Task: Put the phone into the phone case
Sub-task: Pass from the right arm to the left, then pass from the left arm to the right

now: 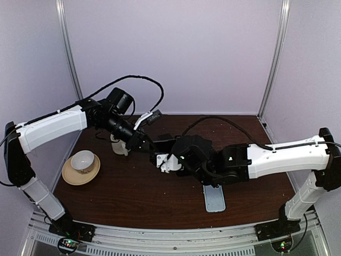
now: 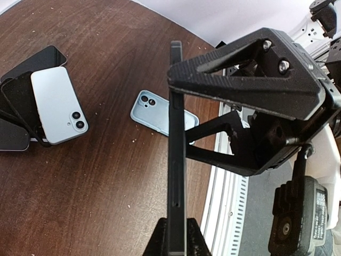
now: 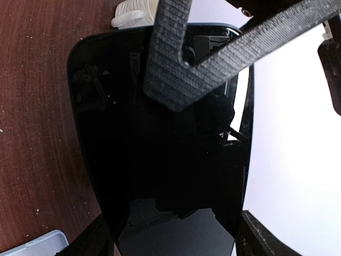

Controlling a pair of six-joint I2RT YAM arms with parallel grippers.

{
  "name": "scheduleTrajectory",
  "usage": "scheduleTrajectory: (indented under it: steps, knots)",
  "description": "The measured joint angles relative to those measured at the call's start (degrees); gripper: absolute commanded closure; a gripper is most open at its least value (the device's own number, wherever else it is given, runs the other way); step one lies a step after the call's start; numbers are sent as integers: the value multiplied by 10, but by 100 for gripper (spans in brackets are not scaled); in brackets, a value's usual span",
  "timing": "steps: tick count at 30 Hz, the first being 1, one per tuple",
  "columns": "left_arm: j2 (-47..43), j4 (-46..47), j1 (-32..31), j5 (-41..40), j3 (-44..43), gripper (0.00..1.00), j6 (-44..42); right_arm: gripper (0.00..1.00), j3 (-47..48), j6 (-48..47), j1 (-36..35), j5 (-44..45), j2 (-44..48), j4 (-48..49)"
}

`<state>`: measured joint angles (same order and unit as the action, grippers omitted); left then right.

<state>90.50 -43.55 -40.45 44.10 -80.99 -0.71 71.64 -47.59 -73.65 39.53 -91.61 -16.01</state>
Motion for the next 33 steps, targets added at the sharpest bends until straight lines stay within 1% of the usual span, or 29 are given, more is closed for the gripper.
scheduleTrajectory:
  steps: [1,2,3,7,9,10,14,17,19,22,24,26,28,33]
  knots:
    - [0,1,0,-1,0,100,0,10,0,0,0,1,0,0]
    - [-1,3,0,-4,0,100,1,2,0,2,0,3,0,1]
    - [-2,6,-1,-8,0,100,1,1,0,8,0,7,0,3]
    - [-18,28,-3,-71,10,100,13,0,1,35,2,27,5,15]
    - [-31,45,-3,-113,13,100,26,1,11,76,6,29,10,3]
    - [-41,63,-3,-135,17,100,32,1,13,83,9,29,14,2]
    - [-95,149,-3,-193,48,100,50,1,34,181,28,-10,58,-9]
    - [-132,236,-3,-225,80,100,57,1,50,267,47,-73,99,1]
    - [-157,316,-5,-252,118,100,58,1,61,344,70,-124,122,19]
    - [-188,422,-14,-295,179,100,51,1,65,474,119,-203,140,67]
    - [-204,505,-28,-330,224,100,34,0,60,570,152,-259,141,121]
    - [-208,575,-46,-356,254,100,12,1,59,644,172,-293,132,167]
    - [-206,630,-65,-381,271,100,-13,1,76,706,176,-326,109,198]
    - [-196,756,-121,-448,291,100,-95,0,124,806,174,-389,41,259]
